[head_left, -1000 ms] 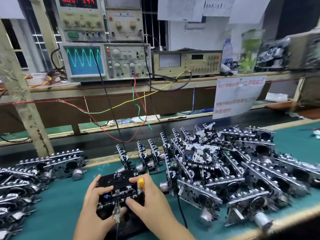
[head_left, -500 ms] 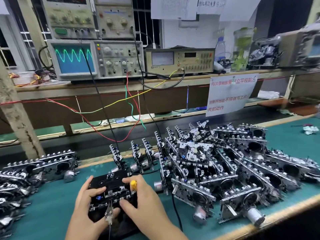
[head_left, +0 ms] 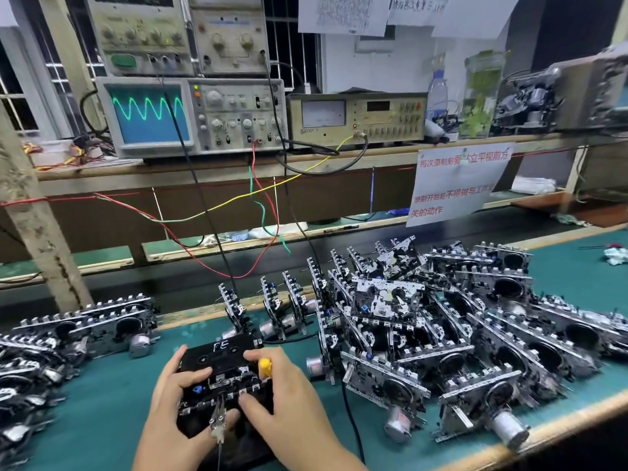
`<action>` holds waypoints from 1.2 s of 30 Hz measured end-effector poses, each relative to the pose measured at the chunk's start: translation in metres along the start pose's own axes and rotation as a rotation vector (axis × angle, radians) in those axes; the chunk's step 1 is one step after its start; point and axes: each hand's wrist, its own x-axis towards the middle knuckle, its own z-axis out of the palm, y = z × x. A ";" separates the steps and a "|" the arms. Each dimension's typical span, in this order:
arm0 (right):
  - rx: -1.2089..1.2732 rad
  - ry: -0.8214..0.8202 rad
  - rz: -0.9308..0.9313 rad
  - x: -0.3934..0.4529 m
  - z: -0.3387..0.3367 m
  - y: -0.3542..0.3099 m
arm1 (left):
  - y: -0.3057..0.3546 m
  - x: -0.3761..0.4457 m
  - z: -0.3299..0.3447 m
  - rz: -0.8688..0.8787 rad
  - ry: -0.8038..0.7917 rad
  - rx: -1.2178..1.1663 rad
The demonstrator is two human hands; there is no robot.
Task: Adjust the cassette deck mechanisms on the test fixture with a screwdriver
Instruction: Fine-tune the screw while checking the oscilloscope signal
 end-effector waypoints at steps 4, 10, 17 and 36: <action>-0.020 0.019 -0.029 -0.003 0.004 0.002 | 0.001 0.000 0.000 0.026 -0.003 0.017; -0.025 0.066 -0.079 -0.012 0.016 0.003 | 0.000 0.002 -0.001 0.031 -0.047 -0.007; -0.039 0.263 -0.192 -0.014 0.022 0.008 | 0.001 0.004 -0.001 0.046 -0.034 0.013; -0.212 0.567 -0.274 -0.012 0.027 0.017 | 0.009 -0.002 0.000 0.004 0.010 -0.012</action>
